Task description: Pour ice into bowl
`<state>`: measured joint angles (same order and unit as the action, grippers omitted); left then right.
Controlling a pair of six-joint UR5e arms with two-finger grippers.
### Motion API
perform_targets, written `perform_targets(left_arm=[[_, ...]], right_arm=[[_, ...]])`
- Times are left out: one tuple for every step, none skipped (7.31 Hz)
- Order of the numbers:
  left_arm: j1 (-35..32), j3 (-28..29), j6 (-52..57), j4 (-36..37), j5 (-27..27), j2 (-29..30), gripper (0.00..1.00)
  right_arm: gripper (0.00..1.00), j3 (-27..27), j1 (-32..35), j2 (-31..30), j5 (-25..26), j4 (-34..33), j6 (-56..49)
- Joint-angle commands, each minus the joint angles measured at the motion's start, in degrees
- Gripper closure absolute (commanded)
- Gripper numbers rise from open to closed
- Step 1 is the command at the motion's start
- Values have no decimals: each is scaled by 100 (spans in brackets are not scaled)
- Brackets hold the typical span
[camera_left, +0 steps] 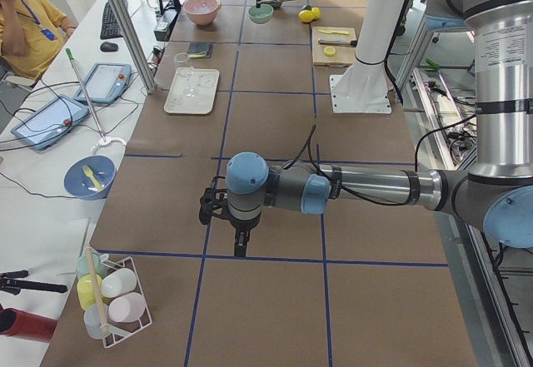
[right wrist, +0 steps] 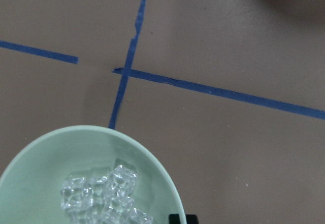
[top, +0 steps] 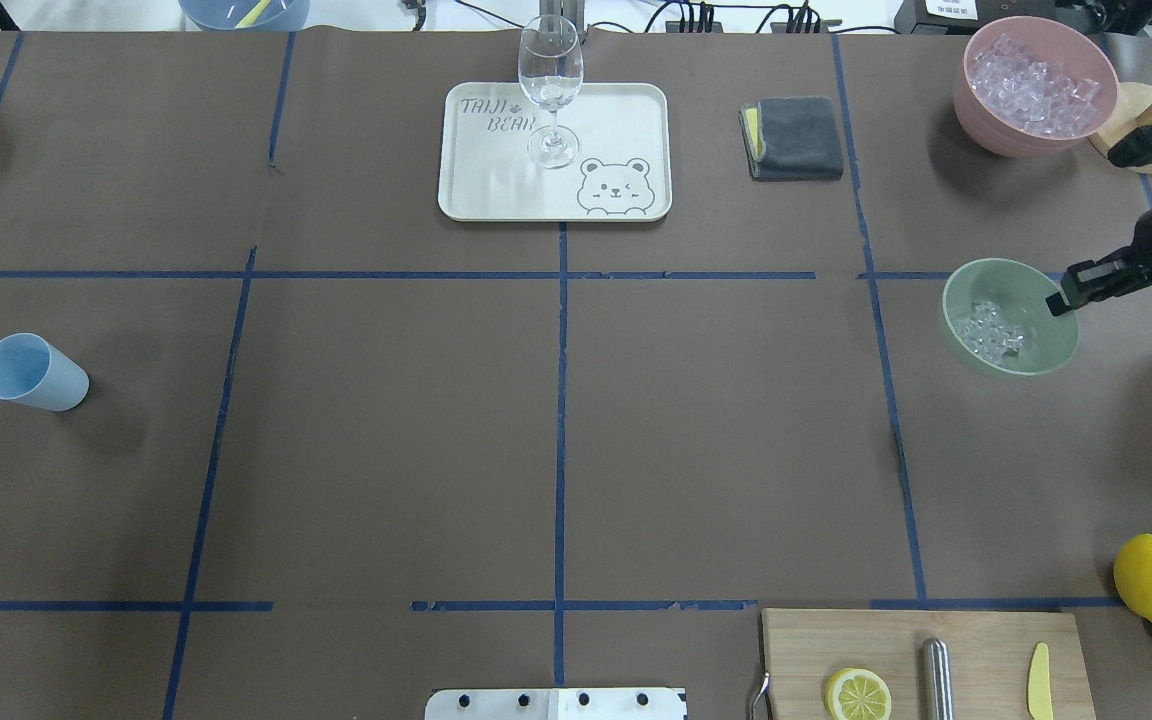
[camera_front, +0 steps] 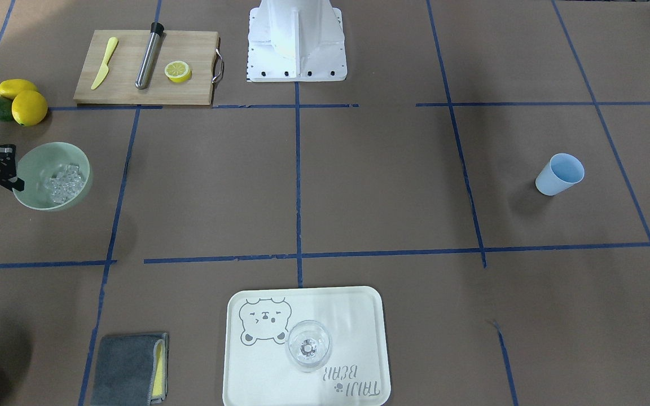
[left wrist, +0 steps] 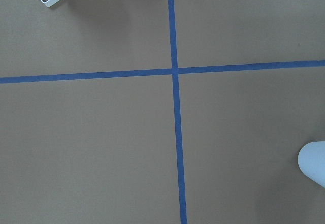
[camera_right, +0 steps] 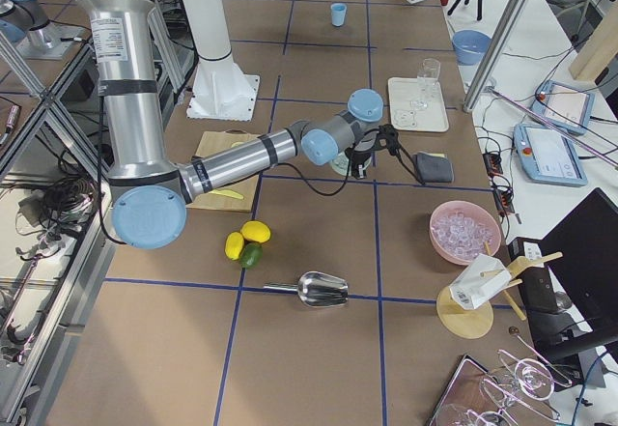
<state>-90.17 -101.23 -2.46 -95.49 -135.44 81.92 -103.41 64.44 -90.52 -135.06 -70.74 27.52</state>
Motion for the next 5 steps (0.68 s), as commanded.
perform_targets(left_arm=[[9,-2,0,-13,0,9,0],[9,7,0,-30,-9,9,0],[9,33,0,-126,-9,9,0],[9,33,0,-127,0,0,0],[9,42,0,-127,-9,0,0]], right_arm=[[100,441,-1,-449,207,821,34],[100,958,-10,-440,217,1478,87],[100,1433,-10,-406,217,2145,252],[100,1533,-62,-405,217,2439,480],[100,1534,-193,-397,226,2477,578]])
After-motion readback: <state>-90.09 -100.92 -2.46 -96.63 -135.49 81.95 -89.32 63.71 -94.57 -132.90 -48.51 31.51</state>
